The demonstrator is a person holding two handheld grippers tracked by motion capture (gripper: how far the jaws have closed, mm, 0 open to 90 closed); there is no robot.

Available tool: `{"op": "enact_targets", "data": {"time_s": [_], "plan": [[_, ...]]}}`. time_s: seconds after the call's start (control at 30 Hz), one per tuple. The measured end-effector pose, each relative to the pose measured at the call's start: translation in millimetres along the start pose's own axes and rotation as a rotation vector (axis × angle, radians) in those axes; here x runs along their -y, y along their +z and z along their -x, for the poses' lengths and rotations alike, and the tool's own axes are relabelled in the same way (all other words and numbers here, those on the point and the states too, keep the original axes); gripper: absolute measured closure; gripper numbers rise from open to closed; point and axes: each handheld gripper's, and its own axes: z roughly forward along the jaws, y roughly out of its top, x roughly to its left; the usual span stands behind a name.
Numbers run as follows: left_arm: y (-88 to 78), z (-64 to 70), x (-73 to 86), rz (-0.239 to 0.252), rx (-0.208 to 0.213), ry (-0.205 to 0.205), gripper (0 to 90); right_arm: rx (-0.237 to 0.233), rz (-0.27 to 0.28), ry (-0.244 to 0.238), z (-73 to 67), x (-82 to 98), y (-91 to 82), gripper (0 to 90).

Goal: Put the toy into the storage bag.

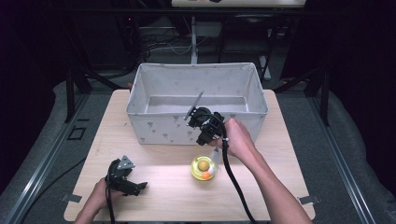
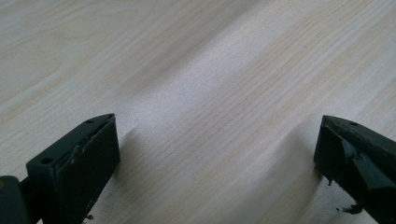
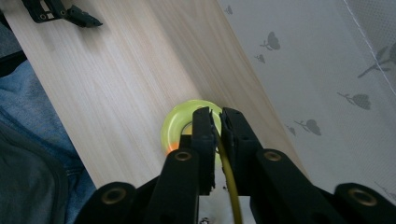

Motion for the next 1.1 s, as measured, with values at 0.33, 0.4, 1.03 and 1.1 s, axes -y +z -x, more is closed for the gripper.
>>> {"op": "enact_targets", "data": {"time_s": [0.33, 0.4, 1.03, 1.1], "plan": [[0.1, 0.0, 0.1, 0.002, 0.001, 0.000, 0.2, 0.017, 0.002, 0.001, -1.7, 1.6, -1.2, 87.8], [0.1, 0.0, 0.1, 0.002, 0.001, 0.000, 0.2, 0.020, 0.002, 0.005, -2.2, 1.6, -2.7, 87.9], [0.0, -0.1, 0.3, 0.001, 0.003, 0.002, 0.2, 0.038, 0.002, -0.004, -3.8, -3.9, -20.4, 88.1], [0.1, 0.0, 0.3, 0.003, 0.003, 0.000, 0.2, 0.039, 0.005, -0.003, -4.2, -3.4, -22.8, 88.1]]}}
